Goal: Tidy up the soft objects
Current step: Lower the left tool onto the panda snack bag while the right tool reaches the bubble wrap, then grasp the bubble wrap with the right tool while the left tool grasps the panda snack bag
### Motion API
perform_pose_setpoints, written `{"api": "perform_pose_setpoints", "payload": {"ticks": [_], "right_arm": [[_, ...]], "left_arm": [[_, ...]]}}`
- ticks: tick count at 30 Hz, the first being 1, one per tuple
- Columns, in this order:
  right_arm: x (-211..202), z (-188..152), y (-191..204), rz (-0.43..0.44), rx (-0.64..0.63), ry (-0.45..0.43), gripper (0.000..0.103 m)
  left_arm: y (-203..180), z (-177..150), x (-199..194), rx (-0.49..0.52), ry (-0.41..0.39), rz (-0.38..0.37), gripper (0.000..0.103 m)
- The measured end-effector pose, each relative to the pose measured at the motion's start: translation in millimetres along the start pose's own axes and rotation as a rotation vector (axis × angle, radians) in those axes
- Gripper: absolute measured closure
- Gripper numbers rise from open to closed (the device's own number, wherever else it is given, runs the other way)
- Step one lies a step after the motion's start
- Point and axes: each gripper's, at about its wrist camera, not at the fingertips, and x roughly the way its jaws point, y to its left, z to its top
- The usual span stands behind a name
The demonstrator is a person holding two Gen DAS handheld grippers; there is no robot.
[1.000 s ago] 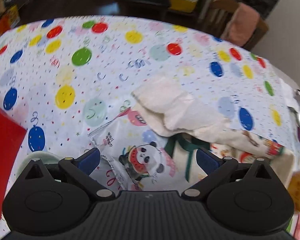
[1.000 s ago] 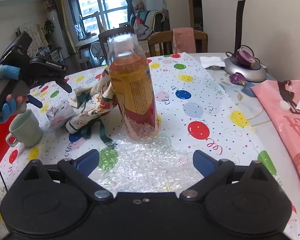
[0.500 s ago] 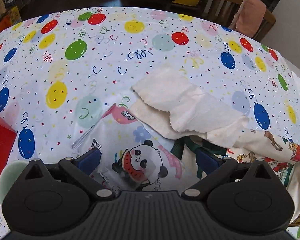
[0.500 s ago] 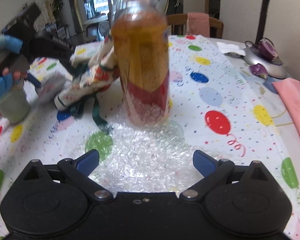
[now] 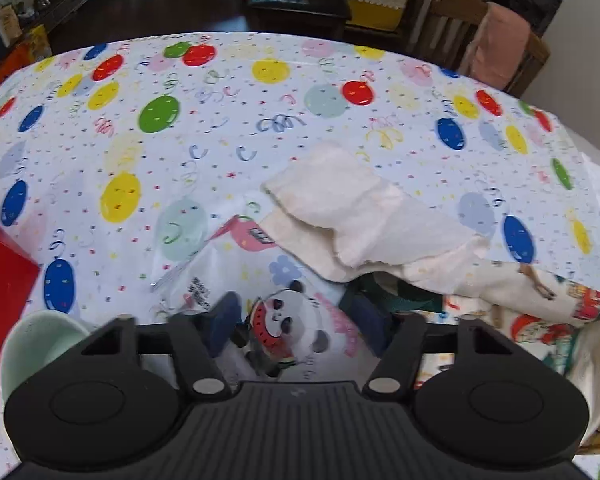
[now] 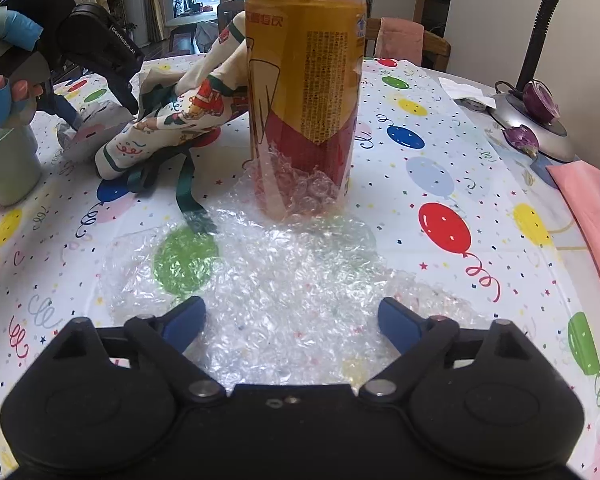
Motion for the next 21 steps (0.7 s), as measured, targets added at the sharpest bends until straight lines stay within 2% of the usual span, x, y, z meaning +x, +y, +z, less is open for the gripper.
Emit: {"api": "perform_pose_setpoints", "payload": {"ticks": [3, 4, 5, 6, 8, 9, 11, 14, 21], "right_arm": [[-4, -2, 1, -0.001, 0.001, -0.006, 0.021], [-5, -2, 1, -0.001, 0.0, -0.008, 0.026], [-6, -3, 2, -0.001, 0.001, -0.012, 0.032], [-8, -3, 2, -0.003, 0.002, -0.015, 0.036], [-11, -4, 3, -0.009, 0.0, -0.02, 0.054], [-13, -4, 3, -0.014, 0.001, -0.022, 0.059], [-14, -4, 1, -0.027, 0.005, -0.026, 0.082], [-19, -3, -7, 0.001, 0.058, -0.031, 0.095], [-33, -8, -16, 0.049, 0.121, -0.047, 0.096]], "left_arm": [[-2, 0, -3, 0.0, -0.006, -0.023, 0.053], [-4, 0, -4, 0.004, -0.007, -0.024, 0.058], [-5, -1, -5, 0.013, -0.011, -0.023, 0.07], [-6, -1, -6, 0.02, -0.019, -0.026, 0.071], [-7, -3, -10, 0.028, -0.034, -0.031, 0.076], [-7, -3, -11, 0.029, -0.036, -0.038, 0.078], [-4, -4, -13, 0.029, -0.043, -0.048, 0.085], [-3, -6, -18, 0.037, -0.053, -0.065, 0.088], [-1, -11, -24, 0.069, -0.019, -0.115, 0.088]]}}
